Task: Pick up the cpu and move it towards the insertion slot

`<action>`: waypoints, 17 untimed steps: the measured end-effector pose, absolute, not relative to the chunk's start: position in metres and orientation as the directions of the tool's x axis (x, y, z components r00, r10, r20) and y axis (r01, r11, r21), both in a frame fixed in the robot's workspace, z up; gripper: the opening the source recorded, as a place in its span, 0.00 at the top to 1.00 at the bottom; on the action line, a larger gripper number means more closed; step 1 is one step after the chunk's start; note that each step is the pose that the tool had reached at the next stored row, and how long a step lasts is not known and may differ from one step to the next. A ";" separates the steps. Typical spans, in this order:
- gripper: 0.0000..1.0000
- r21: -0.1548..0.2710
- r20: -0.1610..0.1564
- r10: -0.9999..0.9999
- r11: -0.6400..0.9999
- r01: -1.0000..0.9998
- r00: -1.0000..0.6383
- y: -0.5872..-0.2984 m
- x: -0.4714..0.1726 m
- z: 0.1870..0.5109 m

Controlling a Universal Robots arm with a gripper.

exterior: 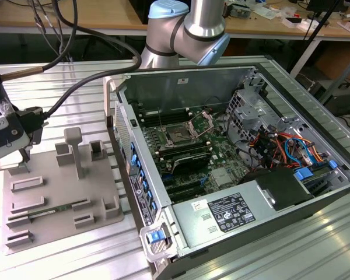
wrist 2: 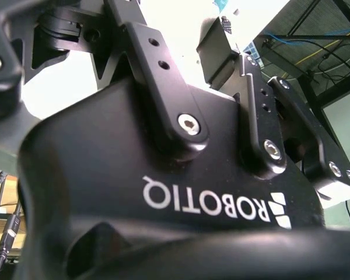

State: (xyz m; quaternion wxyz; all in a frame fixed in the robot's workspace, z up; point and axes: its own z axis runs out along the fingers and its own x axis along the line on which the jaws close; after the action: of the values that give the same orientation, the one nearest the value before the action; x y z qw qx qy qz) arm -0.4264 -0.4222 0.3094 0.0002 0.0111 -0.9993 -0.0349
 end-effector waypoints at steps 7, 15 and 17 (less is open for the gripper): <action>0.45 0.070 0.000 -0.022 0.997 -0.022 -1.000 -0.422 -0.426 0.311; 0.45 0.070 0.000 -0.022 0.997 -0.022 -1.000 -0.422 -0.426 0.313; 0.45 0.070 0.000 -0.022 0.997 -0.022 -1.000 -0.422 -0.426 0.314</action>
State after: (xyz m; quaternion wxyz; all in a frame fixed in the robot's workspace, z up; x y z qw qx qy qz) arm -0.4264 -0.4222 0.3137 0.0003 0.0111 -0.9993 -0.0351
